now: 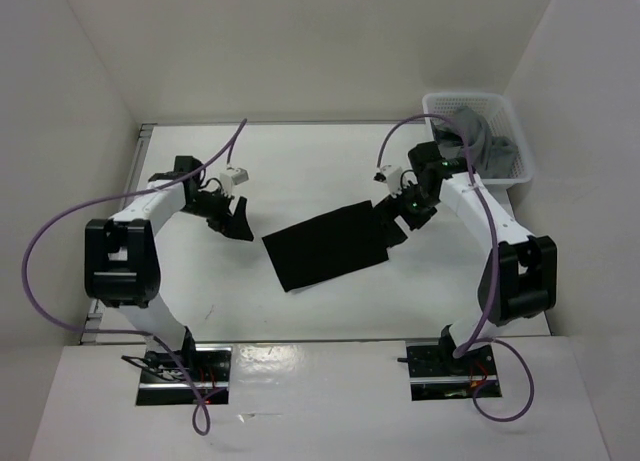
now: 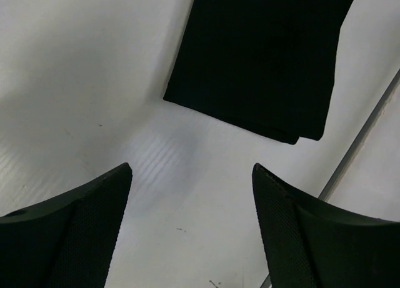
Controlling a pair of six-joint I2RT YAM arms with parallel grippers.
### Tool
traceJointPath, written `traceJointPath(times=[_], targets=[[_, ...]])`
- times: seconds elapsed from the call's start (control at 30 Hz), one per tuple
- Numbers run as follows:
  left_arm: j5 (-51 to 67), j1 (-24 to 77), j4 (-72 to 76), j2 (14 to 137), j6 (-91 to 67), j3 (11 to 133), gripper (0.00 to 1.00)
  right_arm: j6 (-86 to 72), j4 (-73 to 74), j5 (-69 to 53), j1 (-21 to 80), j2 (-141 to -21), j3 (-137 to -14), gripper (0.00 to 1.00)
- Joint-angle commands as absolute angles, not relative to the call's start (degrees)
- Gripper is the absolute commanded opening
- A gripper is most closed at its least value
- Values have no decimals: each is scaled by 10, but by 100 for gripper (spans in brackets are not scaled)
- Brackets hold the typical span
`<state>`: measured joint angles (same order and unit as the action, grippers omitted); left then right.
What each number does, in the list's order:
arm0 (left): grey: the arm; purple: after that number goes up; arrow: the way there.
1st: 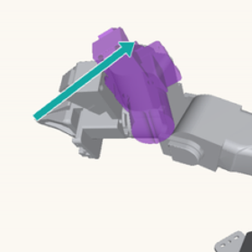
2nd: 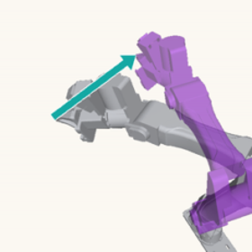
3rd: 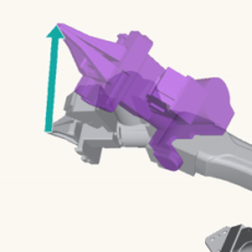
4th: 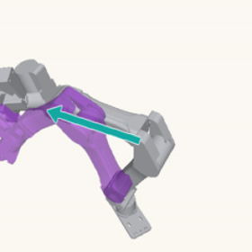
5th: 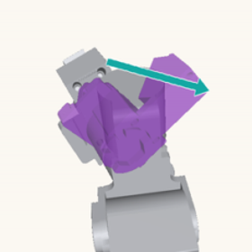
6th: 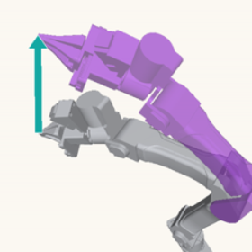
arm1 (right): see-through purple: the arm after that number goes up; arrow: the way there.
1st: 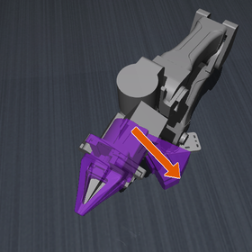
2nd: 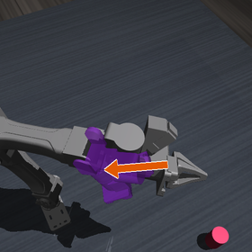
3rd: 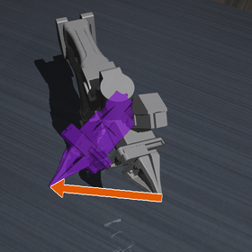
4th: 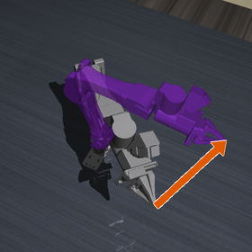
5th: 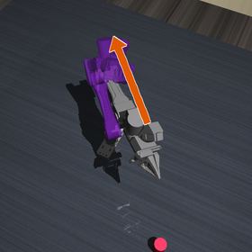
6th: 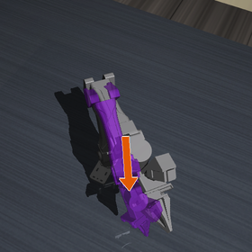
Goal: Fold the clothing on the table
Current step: Fold the skirt
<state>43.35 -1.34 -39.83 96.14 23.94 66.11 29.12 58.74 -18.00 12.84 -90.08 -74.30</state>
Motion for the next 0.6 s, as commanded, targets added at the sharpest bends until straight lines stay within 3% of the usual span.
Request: traceJointPath(times=[0.0, 0.17, 0.57], targets=[[472, -7, -407, 1017, 283, 696, 82, 281, 563, -223, 105, -846, -720, 96], [485, 14, -407, 1085, 283, 723, 72, 276, 563, -262, 54, -826, -696, 96], [475, 44, -381, 1162, 258, 767, 70, 281, 568, -294, 14, -809, -685, 98]])
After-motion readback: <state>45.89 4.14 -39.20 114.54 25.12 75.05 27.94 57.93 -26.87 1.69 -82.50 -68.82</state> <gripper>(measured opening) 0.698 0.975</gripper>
